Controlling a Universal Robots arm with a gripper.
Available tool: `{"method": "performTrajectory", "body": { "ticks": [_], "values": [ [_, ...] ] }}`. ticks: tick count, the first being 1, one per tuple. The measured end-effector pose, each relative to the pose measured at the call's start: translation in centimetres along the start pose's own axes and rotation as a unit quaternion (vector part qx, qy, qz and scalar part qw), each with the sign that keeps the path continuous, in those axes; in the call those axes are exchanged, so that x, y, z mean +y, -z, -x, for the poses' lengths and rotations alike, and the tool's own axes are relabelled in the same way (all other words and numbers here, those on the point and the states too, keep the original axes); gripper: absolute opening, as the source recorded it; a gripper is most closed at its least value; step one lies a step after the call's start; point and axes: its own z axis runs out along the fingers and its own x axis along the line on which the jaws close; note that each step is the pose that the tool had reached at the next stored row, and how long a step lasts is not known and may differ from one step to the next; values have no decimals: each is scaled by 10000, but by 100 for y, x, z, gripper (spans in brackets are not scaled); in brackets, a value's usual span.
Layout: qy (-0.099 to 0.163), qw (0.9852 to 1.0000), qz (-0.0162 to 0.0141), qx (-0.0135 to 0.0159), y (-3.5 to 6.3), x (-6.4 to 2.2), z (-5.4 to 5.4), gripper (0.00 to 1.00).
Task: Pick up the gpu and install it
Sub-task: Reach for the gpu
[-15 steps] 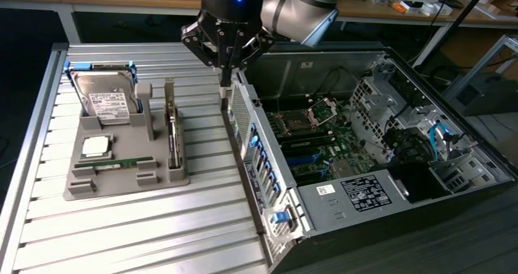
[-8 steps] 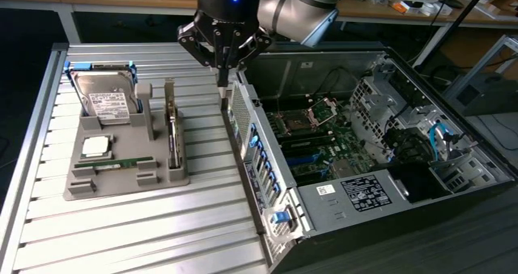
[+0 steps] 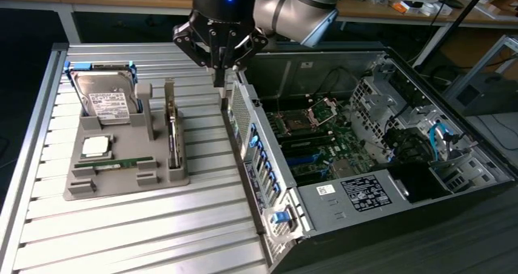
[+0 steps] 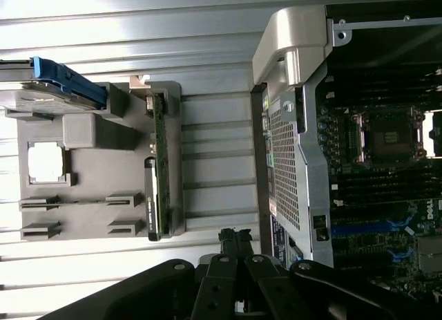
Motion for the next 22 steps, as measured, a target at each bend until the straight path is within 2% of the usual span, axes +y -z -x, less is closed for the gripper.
{"method": "performTrajectory", "body": {
  "ticks": [22],
  "values": [
    [-1,10000,-1,0,4,-10,-131,11]
  ]
}}
